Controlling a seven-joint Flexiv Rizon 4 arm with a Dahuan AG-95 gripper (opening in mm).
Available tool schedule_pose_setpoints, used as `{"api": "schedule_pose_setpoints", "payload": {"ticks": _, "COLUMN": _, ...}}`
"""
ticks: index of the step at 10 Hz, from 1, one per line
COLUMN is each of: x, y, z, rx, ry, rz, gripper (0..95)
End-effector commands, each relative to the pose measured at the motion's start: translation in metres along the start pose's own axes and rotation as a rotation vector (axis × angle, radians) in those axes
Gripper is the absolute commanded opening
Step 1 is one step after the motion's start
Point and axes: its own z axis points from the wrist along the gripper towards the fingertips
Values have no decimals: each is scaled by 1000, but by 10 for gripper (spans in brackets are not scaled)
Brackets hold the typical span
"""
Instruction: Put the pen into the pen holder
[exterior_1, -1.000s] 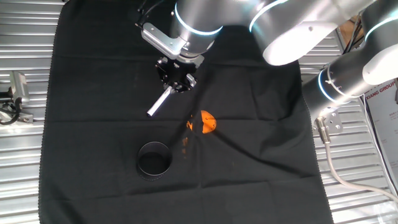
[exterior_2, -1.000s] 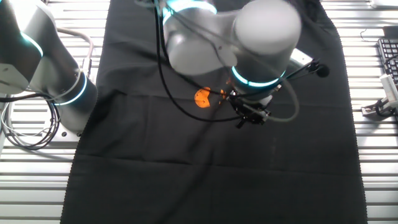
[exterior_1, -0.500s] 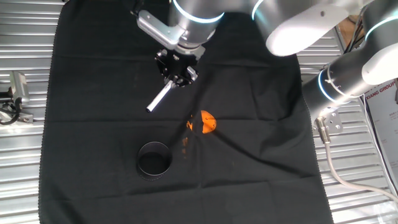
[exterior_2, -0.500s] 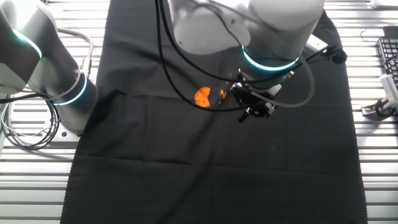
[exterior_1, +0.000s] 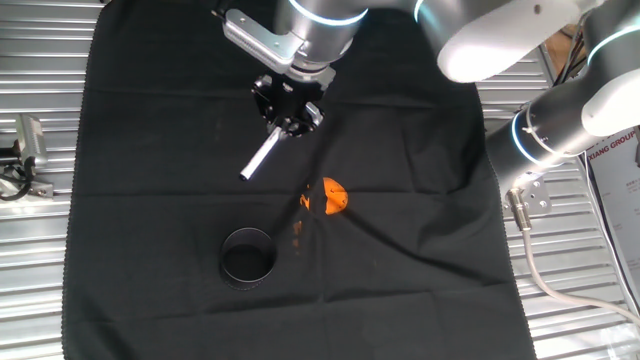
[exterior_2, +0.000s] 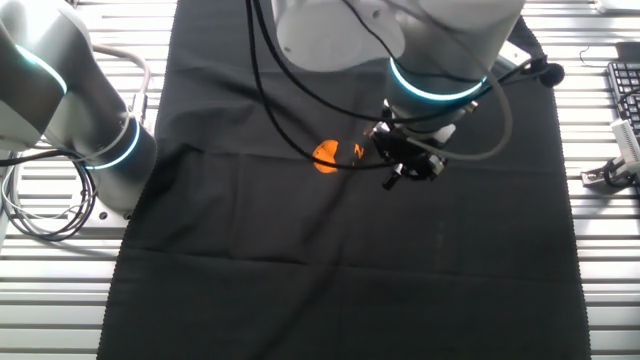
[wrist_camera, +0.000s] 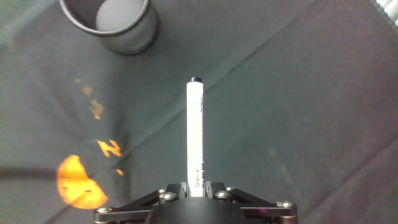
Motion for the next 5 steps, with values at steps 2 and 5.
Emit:
{"api": "schedule_pose_setpoints", "payload": {"ticks": 2, "x": -11, "y": 7, "z": 1, "rx": 7, "ry": 6, "rz": -52, "gripper": 0}}
{"api": "schedule_pose_setpoints", "payload": {"ticks": 5, "x": -21, "y": 13, "z": -2, "rx": 9, "ry": 7, "rz": -93, "gripper": 0}}
